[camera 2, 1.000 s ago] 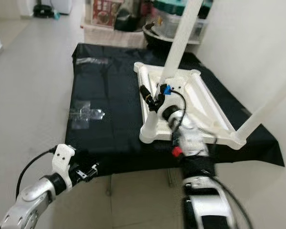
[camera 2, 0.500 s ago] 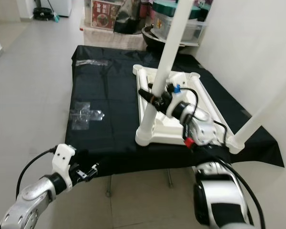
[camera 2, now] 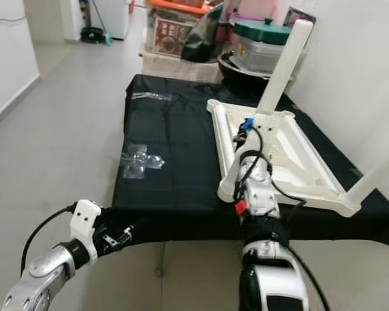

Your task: Building children table

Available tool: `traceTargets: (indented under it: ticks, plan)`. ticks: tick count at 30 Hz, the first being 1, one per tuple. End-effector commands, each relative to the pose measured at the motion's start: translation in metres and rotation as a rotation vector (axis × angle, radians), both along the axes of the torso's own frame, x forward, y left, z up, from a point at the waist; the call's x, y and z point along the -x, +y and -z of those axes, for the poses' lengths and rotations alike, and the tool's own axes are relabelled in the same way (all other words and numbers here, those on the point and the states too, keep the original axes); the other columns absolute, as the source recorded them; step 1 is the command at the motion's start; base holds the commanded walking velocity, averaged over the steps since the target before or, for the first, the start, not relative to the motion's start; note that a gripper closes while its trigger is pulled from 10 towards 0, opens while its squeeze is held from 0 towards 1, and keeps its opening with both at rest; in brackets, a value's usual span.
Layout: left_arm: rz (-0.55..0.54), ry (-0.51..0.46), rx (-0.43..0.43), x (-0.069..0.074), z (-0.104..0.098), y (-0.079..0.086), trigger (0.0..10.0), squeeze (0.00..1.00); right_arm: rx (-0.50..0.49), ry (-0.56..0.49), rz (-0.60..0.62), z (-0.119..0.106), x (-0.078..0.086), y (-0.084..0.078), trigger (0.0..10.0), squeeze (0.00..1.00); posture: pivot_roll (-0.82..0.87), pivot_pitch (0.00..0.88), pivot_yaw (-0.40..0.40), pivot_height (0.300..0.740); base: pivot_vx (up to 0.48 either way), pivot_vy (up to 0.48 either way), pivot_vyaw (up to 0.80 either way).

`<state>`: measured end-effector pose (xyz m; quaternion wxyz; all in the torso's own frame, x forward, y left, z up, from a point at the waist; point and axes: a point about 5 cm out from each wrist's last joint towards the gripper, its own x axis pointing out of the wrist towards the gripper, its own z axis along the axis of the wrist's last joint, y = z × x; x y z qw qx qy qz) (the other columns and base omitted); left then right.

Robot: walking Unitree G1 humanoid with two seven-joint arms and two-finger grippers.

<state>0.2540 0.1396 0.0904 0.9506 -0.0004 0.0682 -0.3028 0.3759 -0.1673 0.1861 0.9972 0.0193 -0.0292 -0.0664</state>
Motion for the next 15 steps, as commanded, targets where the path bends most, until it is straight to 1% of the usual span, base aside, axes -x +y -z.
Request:
traceTargets:
  ticks: [1,2,3,4,5,6,7,8,9,10,11,12,13,14,15]
  plan:
    - [0.025,0.011,0.002,0.000,0.002,-0.007,10.0,0.00,0.005,0.057,-0.097,0.018,0.003,0.015,10.0,0.70,0.05,0.000,-0.158,0.740,0.000,0.000,0.00]
    - [0.025,0.011,0.002,0.000,0.002,-0.007,10.0,0.00,0.005,0.057,-0.097,0.018,0.003,0.015,10.0,0.70,0.05,0.000,-0.158,0.740,0.000,0.000,0.00]
    - [0.025,0.011,0.003,0.000,0.002,-0.007,10.0,0.00,0.001,0.029,-0.099,0.012,0.001,0.013,10.0,1.00,0.05,0.000,-0.158,0.740,0.000,0.000,0.00]
    - [0.025,0.011,0.003,0.000,0.002,-0.007,10.0,0.00,0.001,0.029,-0.099,0.012,0.001,0.013,10.0,1.00,0.05,0.000,-0.158,0.740,0.000,0.000,0.00]
    - [0.025,0.011,0.004,0.000,0.002,-0.007,10.0,0.00,0.003,0.005,-0.116,0.006,-0.001,0.012,10.0,1.00,0.05,0.000,-0.160,0.740,0.000,0.000,0.00]
    - [0.025,0.011,0.004,0.000,0.002,-0.007,10.0,0.00,0.009,-0.009,-0.168,-0.002,-0.005,0.012,10.0,1.00,0.05,0.000,-0.160,0.740,0.000,0.000,0.00]
    - [0.025,0.011,0.004,0.000,0.002,-0.007,10.0,0.00,0.009,-0.009,-0.168,-0.002,-0.005,0.012,10.0,1.00,0.05,0.000,-0.160,0.740,0.000,0.000,0.00]
    - [0.025,0.010,0.005,0.000,0.002,-0.008,10.0,0.00,0.003,-0.038,-0.248,-0.011,-0.008,0.013,10.0,1.00,0.05,0.000,-0.160,0.740,0.000,0.000,0.00]
    - [0.025,0.010,0.006,0.000,0.002,-0.008,10.0,0.00,-0.030,-0.084,-0.366,-0.023,-0.008,0.012,10.0,0.00,0.05,0.000,-0.162,0.740,0.000,0.000,0.00]
    - [0.025,0.009,0.006,-0.001,0.001,-0.008,10.0,0.00,-0.022,-0.130,-0.508,-0.035,-0.006,0.011,10.0,0.00,0.05,0.000,-0.162,0.740,0.000,0.000,0.00]
    - [0.025,0.009,0.006,-0.001,0.001,-0.008,10.0,0.00,-0.022,-0.130,-0.508,-0.035,-0.006,0.011,10.0,0.00,0.05,0.000,-0.162,0.740,0.000,0.000,0.00]
    - [0.025,0.009,0.006,-0.001,0.001,-0.008,10.0,0.00,-0.012,-0.159,-0.600,-0.042,-0.003,0.010,10.0,0.00,0.05,0.000,-0.162,0.740,0.000,0.000,0.00]
    - [0.024,0.009,0.005,-0.001,0.002,-0.008,10.0,0.00,0.034,-0.169,-0.754,-0.048,0.002,0.004,10.0,0.00,0.05,0.000,-0.164,0.740,0.000,0.000,0.00]
    - [0.024,0.009,0.005,-0.001,0.002,-0.008,10.0,0.00,0.034,-0.169,-0.754,-0.048,0.002,0.004,10.0,0.00,0.05,0.000,-0.164,0.740,0.000,0.000,0.00]
    - [0.024,0.008,0.004,-0.002,0.001,-0.008,10.0,0.00,0.051,-0.155,-0.801,-0.047,0.003,0.001,10.0,0.00,0.06,0.000,-0.167,0.740,0.000,0.000,0.00]
